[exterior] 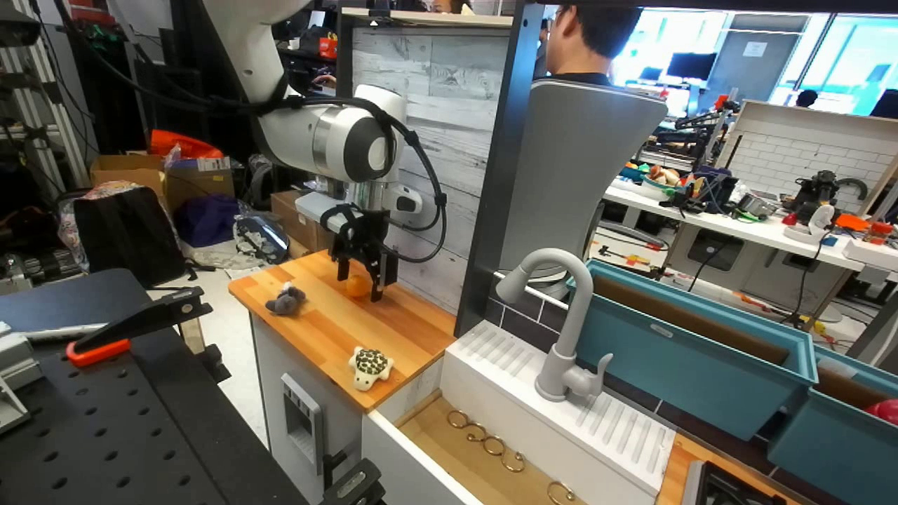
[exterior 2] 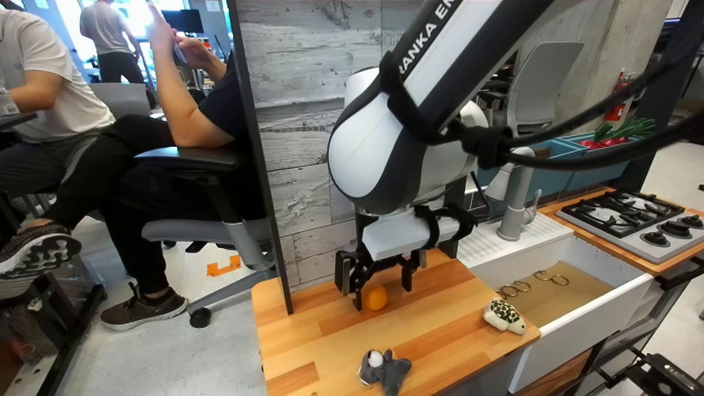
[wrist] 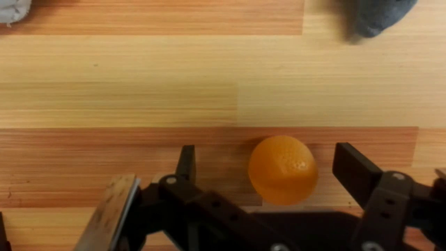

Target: Move the orange ball closer to you

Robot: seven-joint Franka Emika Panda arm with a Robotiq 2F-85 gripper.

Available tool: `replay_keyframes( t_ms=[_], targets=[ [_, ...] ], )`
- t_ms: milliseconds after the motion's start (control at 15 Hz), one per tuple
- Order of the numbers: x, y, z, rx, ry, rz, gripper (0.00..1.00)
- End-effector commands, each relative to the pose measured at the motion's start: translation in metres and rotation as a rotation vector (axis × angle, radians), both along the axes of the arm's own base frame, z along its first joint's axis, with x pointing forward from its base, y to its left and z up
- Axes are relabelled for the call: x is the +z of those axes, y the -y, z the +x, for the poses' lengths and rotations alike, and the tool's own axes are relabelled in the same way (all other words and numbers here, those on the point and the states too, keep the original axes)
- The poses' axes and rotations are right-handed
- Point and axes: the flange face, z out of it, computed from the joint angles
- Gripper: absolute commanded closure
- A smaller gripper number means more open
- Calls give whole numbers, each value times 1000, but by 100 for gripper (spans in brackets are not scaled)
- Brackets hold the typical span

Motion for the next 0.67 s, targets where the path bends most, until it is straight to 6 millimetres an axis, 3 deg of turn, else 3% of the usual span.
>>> replay_keyframes(
  t_ms=[0,67,533,600],
  targets=[
    [-6,-7,10,31,-5,-13,25],
    [-7,-10,11,33,-4,-8,26],
    [-5,-26,5,62,-18,-23,80],
    [-3,-27,4,68,-15,-29,81]
  ],
)
